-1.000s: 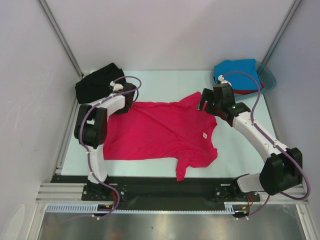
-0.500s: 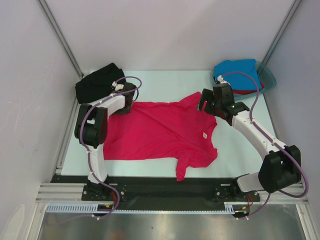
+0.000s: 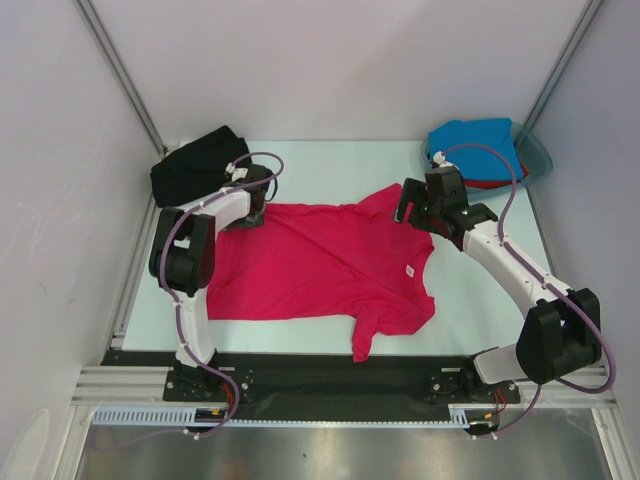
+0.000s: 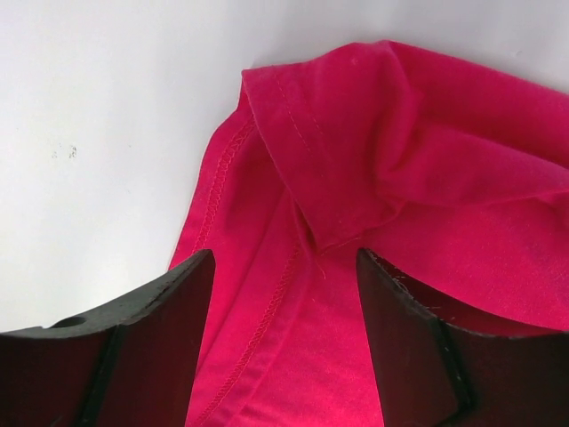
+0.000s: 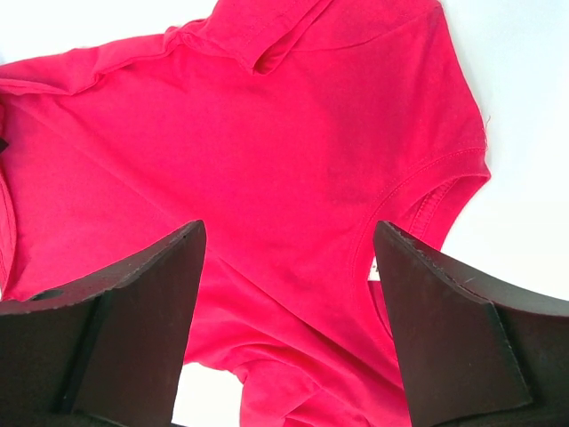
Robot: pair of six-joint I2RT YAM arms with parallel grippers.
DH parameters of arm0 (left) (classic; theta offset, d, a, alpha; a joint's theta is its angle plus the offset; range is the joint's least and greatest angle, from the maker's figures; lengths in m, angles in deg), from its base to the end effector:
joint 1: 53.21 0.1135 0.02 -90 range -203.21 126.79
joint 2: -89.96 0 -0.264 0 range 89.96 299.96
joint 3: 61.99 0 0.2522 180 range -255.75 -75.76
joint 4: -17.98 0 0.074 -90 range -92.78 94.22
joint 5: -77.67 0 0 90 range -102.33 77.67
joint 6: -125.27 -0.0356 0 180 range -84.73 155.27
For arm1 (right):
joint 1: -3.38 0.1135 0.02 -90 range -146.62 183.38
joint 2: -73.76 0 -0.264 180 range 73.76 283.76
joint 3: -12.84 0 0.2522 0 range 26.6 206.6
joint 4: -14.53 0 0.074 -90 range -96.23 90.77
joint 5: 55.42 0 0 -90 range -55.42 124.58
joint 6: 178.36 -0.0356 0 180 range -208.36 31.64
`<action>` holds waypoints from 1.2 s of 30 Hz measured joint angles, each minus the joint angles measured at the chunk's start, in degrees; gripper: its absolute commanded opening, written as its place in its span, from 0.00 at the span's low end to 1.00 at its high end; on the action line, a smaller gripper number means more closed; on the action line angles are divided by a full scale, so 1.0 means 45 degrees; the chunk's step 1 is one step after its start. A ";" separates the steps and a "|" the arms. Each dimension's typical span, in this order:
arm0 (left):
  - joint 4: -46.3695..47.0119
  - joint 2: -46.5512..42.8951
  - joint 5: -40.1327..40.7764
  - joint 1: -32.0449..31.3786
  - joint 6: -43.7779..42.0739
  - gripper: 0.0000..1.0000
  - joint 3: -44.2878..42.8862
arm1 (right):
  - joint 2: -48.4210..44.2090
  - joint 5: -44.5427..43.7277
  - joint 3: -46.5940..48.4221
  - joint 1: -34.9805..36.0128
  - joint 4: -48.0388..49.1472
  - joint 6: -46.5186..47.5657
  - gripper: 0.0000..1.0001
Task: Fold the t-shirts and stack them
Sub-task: Flatten the tshirt out
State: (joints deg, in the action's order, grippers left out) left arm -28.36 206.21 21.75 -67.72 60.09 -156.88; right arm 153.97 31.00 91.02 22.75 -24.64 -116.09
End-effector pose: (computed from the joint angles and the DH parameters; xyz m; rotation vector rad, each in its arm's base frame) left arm 0.4028 -0.0836 0.1627 -0.3791 2.5029 0.5617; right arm 0.2928 0.1006 0.2926 0.2013 2.3050 0.3530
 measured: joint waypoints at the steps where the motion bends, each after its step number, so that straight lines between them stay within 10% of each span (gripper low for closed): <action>1: 0.0005 0.0000 0.0005 0.0000 0.0000 0.68 0.0000 | 0.0005 0.0005 0.0000 -0.0005 0.0000 0.0005 0.82; 16: -0.0835 0.0578 0.0403 0.0262 0.0034 0.00 -0.0413 | 0.0024 -0.0010 0.0209 -0.0117 -0.0141 0.0185 0.81; 36: -0.0816 -0.0097 0.1214 0.1467 -0.0316 0.07 -0.0646 | 0.0024 0.0413 0.0214 -0.0267 -0.0189 0.0209 0.82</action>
State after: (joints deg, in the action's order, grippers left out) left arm -32.03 205.77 27.22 -61.11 58.67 -159.78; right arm 154.07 32.86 91.98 21.55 -25.49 -115.15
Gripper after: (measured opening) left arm 0.006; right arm 0.817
